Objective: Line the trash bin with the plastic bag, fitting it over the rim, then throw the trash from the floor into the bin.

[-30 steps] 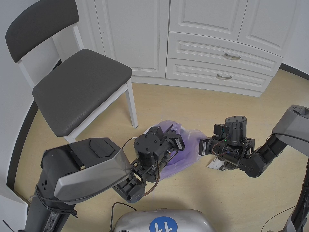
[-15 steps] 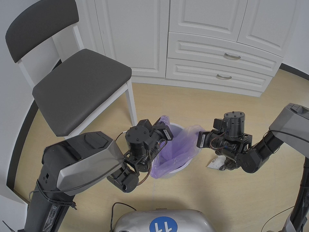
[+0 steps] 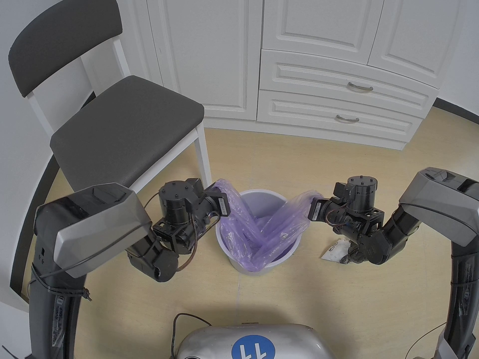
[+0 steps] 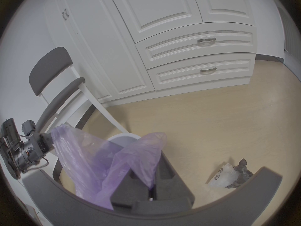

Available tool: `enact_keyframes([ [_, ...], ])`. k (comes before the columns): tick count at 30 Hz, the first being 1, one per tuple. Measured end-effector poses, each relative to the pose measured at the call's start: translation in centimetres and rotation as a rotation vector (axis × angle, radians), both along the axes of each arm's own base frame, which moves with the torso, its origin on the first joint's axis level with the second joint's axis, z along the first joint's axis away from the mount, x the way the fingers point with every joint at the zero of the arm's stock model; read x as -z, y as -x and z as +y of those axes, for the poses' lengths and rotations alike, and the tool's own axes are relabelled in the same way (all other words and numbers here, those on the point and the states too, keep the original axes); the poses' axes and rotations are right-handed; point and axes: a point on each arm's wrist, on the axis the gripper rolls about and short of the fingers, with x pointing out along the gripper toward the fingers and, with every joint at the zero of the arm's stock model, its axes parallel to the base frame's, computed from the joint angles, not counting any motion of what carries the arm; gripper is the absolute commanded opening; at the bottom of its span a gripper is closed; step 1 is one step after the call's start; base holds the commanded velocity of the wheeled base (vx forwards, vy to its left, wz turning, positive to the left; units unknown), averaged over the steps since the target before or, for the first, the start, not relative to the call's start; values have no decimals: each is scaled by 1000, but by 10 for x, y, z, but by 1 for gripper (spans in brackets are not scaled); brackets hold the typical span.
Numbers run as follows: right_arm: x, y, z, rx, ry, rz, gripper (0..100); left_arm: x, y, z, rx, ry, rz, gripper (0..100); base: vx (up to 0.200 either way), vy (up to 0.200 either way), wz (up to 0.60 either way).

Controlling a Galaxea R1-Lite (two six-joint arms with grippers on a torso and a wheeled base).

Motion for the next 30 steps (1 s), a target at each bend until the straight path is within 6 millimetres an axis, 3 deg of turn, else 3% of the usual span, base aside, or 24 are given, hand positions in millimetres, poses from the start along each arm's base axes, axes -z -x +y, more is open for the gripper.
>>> enact_keyframes([
  [9,17,-4,-23,-38,67,-12,0,7,-1,33,-56,-149,67,0,0,0,0],
  [22,38,15,-62,-178,284,-80,0,22,-3,45,-68,-207,153,0,0,0,0],
  [30,52,30,-79,-237,384,-104,0,30,9,57,-27,-299,237,0,0,0,0],
])
